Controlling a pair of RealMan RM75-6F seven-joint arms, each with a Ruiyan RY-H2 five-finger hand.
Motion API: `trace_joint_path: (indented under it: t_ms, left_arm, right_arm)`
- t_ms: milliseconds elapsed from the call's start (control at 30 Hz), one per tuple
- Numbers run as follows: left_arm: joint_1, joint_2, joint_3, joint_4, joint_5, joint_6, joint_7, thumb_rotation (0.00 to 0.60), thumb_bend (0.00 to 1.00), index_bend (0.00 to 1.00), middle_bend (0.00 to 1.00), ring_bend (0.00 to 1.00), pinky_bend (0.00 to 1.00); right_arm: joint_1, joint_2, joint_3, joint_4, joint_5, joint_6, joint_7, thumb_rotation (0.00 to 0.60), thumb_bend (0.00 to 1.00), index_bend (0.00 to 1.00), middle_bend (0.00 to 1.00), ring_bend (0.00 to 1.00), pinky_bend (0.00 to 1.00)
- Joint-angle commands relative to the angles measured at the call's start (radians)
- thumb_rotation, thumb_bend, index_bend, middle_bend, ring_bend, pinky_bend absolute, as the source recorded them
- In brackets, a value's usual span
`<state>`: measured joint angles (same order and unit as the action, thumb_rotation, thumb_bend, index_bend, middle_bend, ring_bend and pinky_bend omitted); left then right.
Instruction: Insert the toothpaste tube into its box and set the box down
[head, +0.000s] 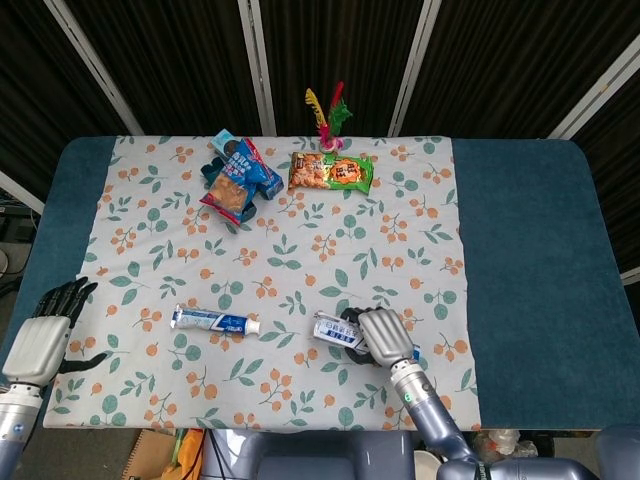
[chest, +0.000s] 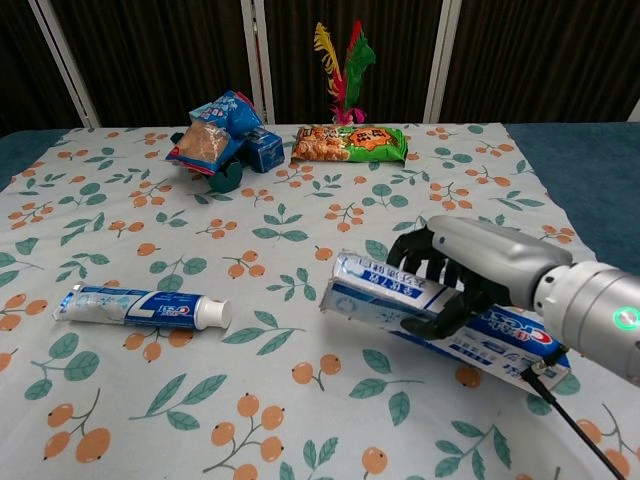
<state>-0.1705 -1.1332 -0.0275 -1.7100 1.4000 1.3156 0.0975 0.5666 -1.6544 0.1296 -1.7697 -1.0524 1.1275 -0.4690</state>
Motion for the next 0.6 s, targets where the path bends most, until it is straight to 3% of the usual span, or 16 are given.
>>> trace_joint_path:
  t_ms: [33, 167, 400, 600]
  left_arm:
    - [-0.028, 0.003, -0.021, -0.014, -0.037, -0.040, 0.026, 0.600, 0.05, 0.18, 0.15, 0.16, 0.29]
    - [-0.098, -0.008, -0.055, -0.002, -0.081, -0.121, 0.111, 0.600, 0.09, 0.25, 0.24, 0.24, 0.37]
    - [-0.233, -0.073, -0.105, 0.037, -0.196, -0.279, 0.259, 0.600, 0.09, 0.30, 0.29, 0.27, 0.38]
    - [-0.315, -0.157, -0.118, 0.071, -0.280, -0.355, 0.353, 0.600, 0.10, 0.33, 0.35, 0.32, 0.41]
  right_arm:
    - [-0.004, 0.021, 0.011, -0.017, -0.012, 0.007, 0.016, 0.600, 0.35, 0.50, 0.56, 0.45, 0.42]
    - [0.001, 0.038, 0.021, -0.031, -0.018, 0.008, 0.017, 0.600, 0.35, 0.50, 0.56, 0.45, 0.42]
    - [0.005, 0.033, 0.030, -0.026, -0.010, 0.013, 0.019, 0.600, 0.35, 0.50, 0.56, 0.45, 0.42]
    - [0.006, 0.032, 0.035, -0.016, -0.007, 0.024, 0.016, 0.600, 0.35, 0.50, 0.56, 0.45, 0.42]
